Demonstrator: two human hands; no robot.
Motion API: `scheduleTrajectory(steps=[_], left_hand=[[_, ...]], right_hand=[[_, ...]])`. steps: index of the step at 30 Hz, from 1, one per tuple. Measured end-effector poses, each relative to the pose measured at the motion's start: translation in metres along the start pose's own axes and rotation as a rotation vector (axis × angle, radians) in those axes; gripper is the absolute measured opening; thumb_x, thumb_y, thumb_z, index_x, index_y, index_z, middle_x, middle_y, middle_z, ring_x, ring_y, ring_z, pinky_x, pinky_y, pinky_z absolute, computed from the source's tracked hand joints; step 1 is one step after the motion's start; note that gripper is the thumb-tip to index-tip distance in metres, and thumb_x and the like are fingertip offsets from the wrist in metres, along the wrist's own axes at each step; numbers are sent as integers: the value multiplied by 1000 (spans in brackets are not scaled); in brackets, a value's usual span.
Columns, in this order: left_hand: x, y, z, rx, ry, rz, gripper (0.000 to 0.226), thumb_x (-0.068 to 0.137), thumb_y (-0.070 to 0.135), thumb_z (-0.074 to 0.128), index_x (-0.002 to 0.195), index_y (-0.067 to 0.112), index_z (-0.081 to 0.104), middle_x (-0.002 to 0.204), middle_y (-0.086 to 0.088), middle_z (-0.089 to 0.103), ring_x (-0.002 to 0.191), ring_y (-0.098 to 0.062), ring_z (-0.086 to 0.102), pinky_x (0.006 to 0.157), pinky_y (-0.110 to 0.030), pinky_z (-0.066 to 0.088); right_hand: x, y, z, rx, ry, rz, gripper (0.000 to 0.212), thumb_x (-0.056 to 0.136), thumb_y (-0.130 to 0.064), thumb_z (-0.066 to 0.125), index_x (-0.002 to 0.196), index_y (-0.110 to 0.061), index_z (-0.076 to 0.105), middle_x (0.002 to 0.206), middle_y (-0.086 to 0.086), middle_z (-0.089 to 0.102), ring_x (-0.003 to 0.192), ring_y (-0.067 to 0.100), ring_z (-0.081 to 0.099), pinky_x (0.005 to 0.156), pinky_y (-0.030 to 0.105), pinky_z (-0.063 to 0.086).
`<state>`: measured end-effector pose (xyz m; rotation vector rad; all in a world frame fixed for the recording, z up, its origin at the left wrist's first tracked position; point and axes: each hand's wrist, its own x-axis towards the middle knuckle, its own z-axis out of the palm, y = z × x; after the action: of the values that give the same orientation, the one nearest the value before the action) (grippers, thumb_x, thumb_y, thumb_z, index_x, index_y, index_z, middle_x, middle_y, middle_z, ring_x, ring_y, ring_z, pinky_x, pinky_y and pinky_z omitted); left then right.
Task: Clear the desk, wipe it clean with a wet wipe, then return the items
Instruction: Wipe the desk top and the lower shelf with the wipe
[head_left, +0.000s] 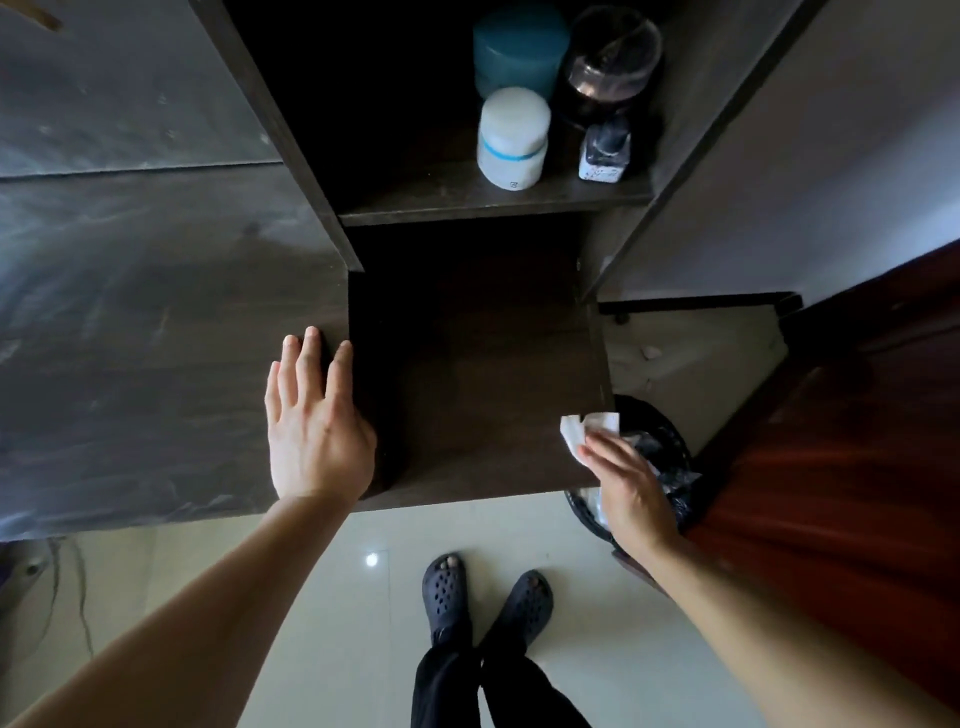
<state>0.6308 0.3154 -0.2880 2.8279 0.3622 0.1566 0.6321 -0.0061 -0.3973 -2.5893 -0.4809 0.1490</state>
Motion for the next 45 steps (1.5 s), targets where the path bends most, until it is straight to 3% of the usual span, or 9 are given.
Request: scheduleTrajectory(steps=[3, 6, 10, 17, 24, 28, 33, 41, 45], left_hand=[[-1, 6, 1, 49, -52, 222, 48, 74, 0, 45, 120, -1, 60, 138, -29, 44, 132, -48, 35, 109, -58, 29], [-2, 26, 12, 82, -129, 412, 41, 73, -4, 60, 114, 0, 64, 131, -27, 52, 126, -45, 44, 107, -57, 34], [-7, 75, 44, -46, -253, 427, 34, 77, 2, 61, 111, 3, 65, 120, -20, 59, 110, -41, 55, 95, -51, 45], [-12, 158, 143, -113, -302, 564, 32, 85, 11, 55, 116, 4, 61, 131, -23, 51, 121, -40, 48, 97, -49, 42], [-21, 166, 213, -49, -150, 543, 42, 94, 21, 40, 132, 5, 48, 146, -24, 36, 140, -38, 27, 117, -47, 17], [-19, 166, 220, -51, -125, 551, 44, 93, 21, 39, 133, 5, 47, 147, -24, 34, 141, -38, 25, 117, -47, 17], [-19, 168, 219, -47, -150, 547, 45, 91, 20, 39, 131, 3, 49, 146, -26, 34, 140, -39, 25, 116, -49, 19], [-18, 168, 216, -19, -178, 543, 45, 90, 20, 42, 131, 3, 49, 147, -26, 34, 141, -39, 25, 117, -50, 18], [-20, 171, 205, 7, -235, 517, 45, 91, 19, 45, 134, 5, 48, 148, -24, 34, 142, -37, 24, 116, -50, 20]], right_hand=[[-22, 19, -17, -41, 71, 256, 49, 60, 27, 61, 98, 0, 72, 101, 17, 71, 93, 31, 67, 86, 30, 46], [-41, 44, -26, -37, 105, 636, 34, 70, 16, 54, 94, 1, 72, 89, 24, 67, 84, 40, 64, 73, 38, 45], [-58, 77, -12, 51, 190, 1004, 26, 75, 6, 54, 92, 1, 73, 90, 29, 66, 85, 42, 60, 68, 36, 43], [-81, 138, 59, 237, 102, 1232, 22, 79, -9, 58, 96, -9, 72, 100, 15, 71, 93, 31, 64, 68, 26, 43], [-78, 211, 150, 326, -3, 1453, 21, 81, -5, 59, 99, -3, 69, 103, 18, 70, 97, 32, 66, 78, 33, 53], [-67, 232, 190, 306, -86, 1411, 23, 82, -1, 53, 99, 2, 68, 108, 22, 65, 101, 35, 63, 83, 44, 55], [-57, 244, 217, 524, -175, 1432, 33, 89, -2, 45, 119, -3, 60, 123, 19, 59, 109, 33, 58, 84, 34, 50], [-69, 218, 166, 473, -223, 1337, 20, 73, -19, 56, 89, -15, 67, 90, 8, 62, 84, 20, 61, 71, 28, 48], [-76, 185, 138, 488, -188, 1255, 25, 80, -9, 61, 104, -6, 68, 102, 13, 71, 89, 27, 67, 76, 32, 54]])
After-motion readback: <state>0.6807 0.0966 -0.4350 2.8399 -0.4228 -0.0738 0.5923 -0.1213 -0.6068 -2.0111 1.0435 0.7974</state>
